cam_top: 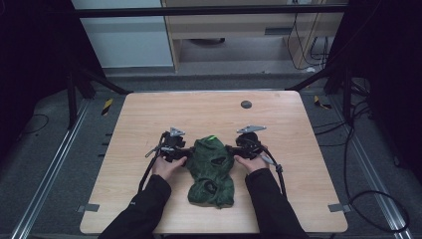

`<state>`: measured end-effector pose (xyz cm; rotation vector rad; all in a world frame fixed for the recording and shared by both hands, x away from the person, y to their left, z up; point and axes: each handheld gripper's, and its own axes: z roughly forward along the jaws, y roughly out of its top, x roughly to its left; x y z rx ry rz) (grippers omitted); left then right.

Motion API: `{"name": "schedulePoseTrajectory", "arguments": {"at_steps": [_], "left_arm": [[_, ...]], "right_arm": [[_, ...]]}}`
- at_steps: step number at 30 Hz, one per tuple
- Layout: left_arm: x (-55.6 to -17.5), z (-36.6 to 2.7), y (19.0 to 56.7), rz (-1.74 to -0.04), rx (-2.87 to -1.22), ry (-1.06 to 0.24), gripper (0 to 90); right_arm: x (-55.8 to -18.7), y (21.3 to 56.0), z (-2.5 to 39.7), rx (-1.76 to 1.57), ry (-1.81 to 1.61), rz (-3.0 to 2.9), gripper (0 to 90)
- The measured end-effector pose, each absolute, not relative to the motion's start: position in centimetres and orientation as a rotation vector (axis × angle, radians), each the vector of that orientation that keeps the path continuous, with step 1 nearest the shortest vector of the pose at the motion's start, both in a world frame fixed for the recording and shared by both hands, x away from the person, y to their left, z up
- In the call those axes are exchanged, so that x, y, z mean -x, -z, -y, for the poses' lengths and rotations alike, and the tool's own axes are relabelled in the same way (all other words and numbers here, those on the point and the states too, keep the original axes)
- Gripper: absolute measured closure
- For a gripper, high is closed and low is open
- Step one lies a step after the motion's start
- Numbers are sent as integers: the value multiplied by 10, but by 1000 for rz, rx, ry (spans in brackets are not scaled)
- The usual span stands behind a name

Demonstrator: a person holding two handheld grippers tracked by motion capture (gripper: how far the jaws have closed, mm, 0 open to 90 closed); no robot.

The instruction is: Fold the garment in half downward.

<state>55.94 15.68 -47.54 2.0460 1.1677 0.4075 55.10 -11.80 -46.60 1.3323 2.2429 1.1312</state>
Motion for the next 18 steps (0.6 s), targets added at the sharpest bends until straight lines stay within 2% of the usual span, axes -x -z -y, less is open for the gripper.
{"name": "schedulePoseTrajectory", "arguments": {"at_steps": [18], "left_arm": [[-561,-157,489,-1204,-2089,-371,573]], "right_arm": [[-554,481,111,-1338,-1084,-2339,579]]}}
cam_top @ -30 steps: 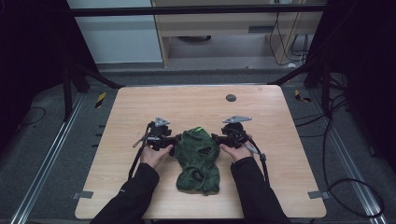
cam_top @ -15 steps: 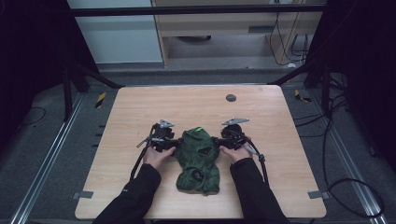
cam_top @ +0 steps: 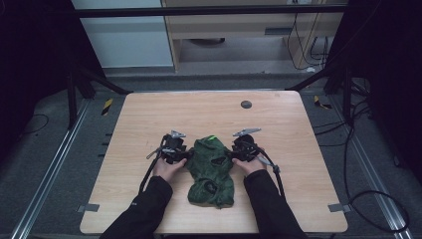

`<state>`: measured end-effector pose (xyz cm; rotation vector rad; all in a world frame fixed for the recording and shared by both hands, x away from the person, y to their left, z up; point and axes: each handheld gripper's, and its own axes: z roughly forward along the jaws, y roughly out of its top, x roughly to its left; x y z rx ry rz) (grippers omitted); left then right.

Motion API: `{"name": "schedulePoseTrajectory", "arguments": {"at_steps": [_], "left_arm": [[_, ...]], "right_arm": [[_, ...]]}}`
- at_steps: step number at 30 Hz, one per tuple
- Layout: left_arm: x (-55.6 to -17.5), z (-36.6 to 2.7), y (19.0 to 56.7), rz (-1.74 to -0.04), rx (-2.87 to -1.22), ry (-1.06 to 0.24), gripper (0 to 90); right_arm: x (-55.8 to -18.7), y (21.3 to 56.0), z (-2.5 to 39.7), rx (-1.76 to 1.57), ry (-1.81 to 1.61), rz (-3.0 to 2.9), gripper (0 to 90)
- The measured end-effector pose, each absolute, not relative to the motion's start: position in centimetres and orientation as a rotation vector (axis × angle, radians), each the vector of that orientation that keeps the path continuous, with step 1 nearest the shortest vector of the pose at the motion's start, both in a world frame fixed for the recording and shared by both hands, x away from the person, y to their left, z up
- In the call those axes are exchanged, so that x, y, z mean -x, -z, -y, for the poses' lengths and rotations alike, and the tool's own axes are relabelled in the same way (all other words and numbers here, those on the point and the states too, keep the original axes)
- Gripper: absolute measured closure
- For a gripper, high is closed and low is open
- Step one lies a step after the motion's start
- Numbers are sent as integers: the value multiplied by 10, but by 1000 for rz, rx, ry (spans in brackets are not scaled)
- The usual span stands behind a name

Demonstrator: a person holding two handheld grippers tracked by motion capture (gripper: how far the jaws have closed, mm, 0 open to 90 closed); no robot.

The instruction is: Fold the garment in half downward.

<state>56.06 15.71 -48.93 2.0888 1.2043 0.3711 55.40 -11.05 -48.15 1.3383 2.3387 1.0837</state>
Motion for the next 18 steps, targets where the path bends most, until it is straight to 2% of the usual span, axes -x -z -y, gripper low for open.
{"name": "schedulePoseTrajectory", "arguments": {"at_steps": [8,18], "left_arm": [[-559,-154,491,-1194,-2099,-343,684],[-558,-152,491,-1187,-2114,-326,775]], "right_arm": [[-554,486,108,-1350,-1062,-2372,660],[-555,489,106,-1352,-1054,-2398,767]]}}
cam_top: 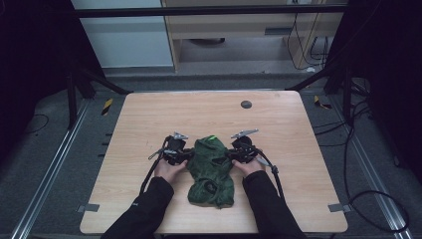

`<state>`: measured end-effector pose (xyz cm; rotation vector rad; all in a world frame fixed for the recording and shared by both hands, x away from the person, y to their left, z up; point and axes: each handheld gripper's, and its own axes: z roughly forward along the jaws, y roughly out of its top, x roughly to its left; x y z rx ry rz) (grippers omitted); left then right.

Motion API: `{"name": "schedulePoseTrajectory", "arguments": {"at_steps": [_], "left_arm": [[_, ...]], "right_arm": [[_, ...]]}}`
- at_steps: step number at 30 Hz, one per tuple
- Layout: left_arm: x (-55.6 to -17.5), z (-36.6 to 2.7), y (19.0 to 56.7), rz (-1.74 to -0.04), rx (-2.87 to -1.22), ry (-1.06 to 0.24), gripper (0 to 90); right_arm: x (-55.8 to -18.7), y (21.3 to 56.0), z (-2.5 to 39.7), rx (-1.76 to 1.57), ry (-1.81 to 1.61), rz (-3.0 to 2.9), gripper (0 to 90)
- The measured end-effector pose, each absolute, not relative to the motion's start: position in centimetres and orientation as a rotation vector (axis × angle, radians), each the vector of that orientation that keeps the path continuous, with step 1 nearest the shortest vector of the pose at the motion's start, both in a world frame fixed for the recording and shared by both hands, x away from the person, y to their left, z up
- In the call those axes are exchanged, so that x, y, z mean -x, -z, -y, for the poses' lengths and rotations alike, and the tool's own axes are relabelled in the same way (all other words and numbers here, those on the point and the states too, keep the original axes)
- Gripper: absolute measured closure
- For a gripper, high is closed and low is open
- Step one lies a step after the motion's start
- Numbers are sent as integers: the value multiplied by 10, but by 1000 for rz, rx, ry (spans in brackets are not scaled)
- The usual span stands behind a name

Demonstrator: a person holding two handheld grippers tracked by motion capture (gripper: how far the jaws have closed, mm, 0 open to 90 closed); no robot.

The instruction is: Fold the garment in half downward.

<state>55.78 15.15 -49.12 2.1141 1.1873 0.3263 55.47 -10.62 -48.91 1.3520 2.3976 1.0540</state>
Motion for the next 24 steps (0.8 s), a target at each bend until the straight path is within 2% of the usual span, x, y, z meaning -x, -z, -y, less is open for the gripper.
{"name": "schedulePoseTrajectory", "arguments": {"at_steps": [9,24], "left_arm": [[-556,-149,490,-1182,-2120,-323,842],[-544,-153,462,-1125,-2070,-336,847]], "right_arm": [[-553,489,107,-1350,-1061,-2395,845],[-545,470,111,-1282,-1126,-2349,858]]}}
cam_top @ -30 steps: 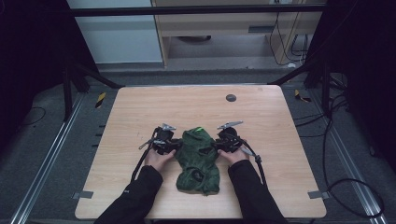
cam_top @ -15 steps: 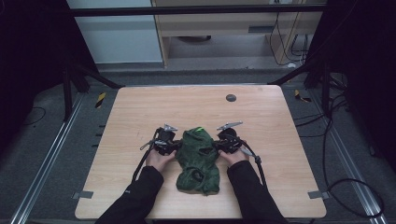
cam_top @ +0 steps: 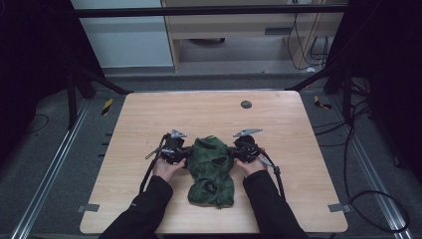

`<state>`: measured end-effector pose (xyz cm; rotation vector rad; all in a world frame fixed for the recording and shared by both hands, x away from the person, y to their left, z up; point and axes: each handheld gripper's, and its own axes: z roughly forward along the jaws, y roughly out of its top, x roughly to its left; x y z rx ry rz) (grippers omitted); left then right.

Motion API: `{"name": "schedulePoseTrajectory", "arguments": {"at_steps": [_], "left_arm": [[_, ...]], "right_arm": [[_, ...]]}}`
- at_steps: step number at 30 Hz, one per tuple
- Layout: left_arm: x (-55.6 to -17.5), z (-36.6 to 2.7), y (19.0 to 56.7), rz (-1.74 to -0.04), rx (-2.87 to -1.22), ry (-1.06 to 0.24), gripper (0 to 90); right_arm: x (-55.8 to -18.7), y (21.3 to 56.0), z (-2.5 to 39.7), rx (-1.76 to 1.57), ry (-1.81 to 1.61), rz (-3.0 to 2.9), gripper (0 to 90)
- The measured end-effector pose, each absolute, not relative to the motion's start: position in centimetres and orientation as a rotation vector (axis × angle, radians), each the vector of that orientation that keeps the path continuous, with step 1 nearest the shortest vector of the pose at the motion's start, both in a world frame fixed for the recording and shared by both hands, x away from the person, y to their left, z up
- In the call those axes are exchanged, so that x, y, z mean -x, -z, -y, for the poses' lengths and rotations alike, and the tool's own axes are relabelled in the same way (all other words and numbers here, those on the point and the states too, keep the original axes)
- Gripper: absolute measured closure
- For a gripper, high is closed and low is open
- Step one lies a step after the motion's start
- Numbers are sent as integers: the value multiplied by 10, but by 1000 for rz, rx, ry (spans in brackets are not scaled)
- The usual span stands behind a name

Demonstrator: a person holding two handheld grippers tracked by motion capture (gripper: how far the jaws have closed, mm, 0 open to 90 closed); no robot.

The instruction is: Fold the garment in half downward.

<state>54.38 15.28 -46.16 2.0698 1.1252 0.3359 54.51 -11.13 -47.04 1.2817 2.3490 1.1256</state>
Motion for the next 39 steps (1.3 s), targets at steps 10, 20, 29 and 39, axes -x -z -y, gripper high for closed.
{"name": "schedulePoseTrajectory", "arguments": {"at_steps": [10,20,29,39], "left_arm": [[-527,-153,447,-1072,-2062,-340,847],[-516,-155,436,-1063,-2032,-328,847],[-501,-156,428,-1022,-2026,-311,847],[-488,-163,426,-1010,-2029,-300,847]], "right_arm": [[-533,455,114,-1224,-1172,-2328,860],[-521,444,114,-1182,-1208,-2326,859],[-507,434,118,-1125,-1255,-2331,859],[-493,433,118,-1080,-1256,-2345,857]]}}
